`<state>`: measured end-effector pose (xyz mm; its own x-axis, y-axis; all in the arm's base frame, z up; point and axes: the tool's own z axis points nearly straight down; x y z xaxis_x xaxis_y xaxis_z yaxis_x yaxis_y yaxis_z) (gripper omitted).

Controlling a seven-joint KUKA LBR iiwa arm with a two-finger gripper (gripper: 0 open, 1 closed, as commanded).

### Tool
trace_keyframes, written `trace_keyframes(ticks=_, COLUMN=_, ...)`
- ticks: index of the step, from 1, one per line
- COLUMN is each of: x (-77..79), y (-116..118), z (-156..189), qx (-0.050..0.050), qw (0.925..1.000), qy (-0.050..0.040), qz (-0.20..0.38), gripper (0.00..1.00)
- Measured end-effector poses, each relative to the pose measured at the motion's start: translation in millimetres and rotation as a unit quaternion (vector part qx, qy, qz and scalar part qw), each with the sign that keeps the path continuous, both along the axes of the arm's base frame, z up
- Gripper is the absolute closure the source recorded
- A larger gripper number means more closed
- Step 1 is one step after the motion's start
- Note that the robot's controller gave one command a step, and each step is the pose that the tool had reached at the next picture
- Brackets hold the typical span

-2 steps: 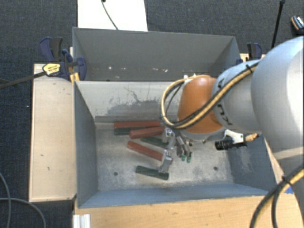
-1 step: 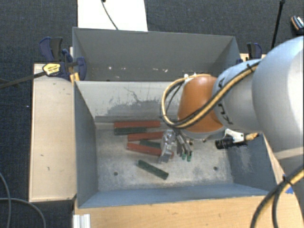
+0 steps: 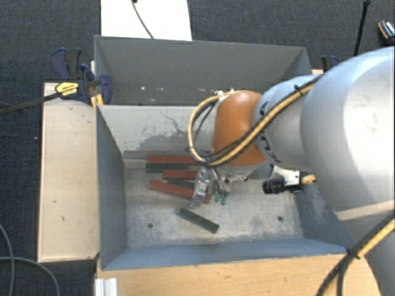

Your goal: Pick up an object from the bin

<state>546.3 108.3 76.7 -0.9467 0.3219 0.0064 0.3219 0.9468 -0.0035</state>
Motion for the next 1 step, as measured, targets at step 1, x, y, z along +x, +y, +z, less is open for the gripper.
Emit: trace_keyframes(ticks=1, x=-11.0, y=10.7, z=143.5, qx=0.002, qw=0.9999, qy=-0.0081, qz=0.008, gripper=1.0)
